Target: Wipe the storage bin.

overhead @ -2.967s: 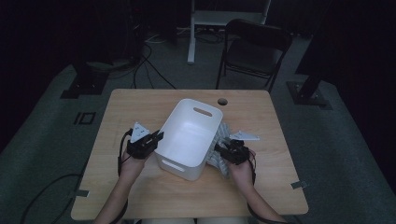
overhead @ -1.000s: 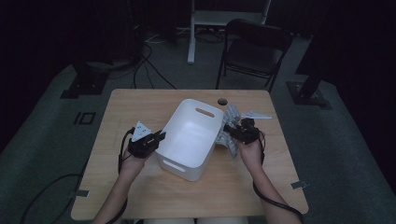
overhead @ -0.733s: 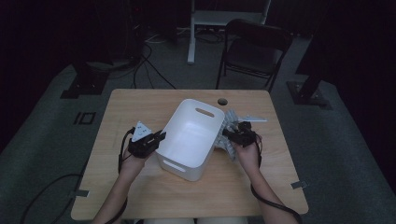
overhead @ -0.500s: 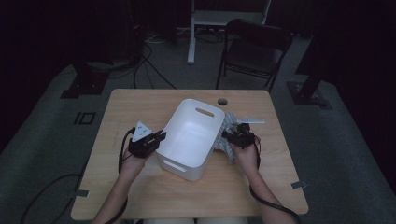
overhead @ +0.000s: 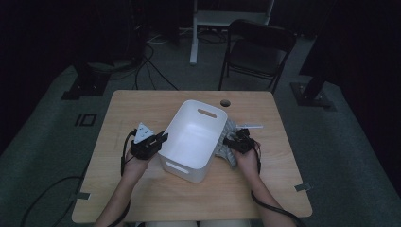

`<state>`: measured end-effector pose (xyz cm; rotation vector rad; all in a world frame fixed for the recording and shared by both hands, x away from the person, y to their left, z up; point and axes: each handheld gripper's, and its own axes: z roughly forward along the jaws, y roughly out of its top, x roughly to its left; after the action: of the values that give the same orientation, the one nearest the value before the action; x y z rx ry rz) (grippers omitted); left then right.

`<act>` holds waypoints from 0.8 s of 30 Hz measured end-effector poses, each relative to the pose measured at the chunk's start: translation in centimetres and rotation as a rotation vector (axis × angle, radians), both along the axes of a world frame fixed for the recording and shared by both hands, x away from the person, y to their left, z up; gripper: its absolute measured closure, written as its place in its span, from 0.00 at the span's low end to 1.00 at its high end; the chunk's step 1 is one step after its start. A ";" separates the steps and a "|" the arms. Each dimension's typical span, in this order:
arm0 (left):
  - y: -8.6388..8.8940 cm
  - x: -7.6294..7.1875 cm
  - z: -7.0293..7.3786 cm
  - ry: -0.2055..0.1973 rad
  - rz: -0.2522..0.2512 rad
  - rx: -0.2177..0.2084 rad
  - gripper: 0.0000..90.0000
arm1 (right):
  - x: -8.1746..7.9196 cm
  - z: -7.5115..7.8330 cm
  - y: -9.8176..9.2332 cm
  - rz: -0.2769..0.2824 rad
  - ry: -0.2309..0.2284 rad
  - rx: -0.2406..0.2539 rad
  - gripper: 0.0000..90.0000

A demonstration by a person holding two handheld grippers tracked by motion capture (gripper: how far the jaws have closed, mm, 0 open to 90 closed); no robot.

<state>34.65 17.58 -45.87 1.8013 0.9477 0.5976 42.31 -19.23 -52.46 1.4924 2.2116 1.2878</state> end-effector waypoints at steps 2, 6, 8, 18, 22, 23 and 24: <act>0.0 0.0 0.0 0.000 0.003 -0.003 0.90 | -0.1 0.1 -0.1 -0.002 -0.004 0.005 0.85; 0.3 0.1 0.0 0.012 -0.004 -0.027 0.89 | -1.3 1.3 -1.1 0.001 -0.041 0.031 0.85; 0.4 0.2 0.0 0.018 -0.008 -0.041 0.87 | -1.9 2.0 -1.8 0.001 -0.052 0.055 0.85; 0.6 -1.0 0.8 0.041 -0.061 -0.068 0.70 | -5.4 4.0 -5.6 -0.018 -0.104 0.067 0.85; 0.6 -1.7 0.7 0.055 -0.084 -0.064 0.67 | -6.7 4.1 -6.5 -0.020 -0.108 0.068 0.85; 0.5 -2.0 0.6 0.047 -0.080 -0.049 0.67 | -7.0 4.1 -6.6 -0.019 -0.109 0.069 0.85; 0.4 -2.2 0.5 0.041 -0.081 -0.042 0.65 | -7.2 4.0 -6.8 -0.017 -0.107 0.069 0.85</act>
<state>32.45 17.98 -45.37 1.8114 0.9031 0.4886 35.06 -26.01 -48.44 1.4267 2.1039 1.4173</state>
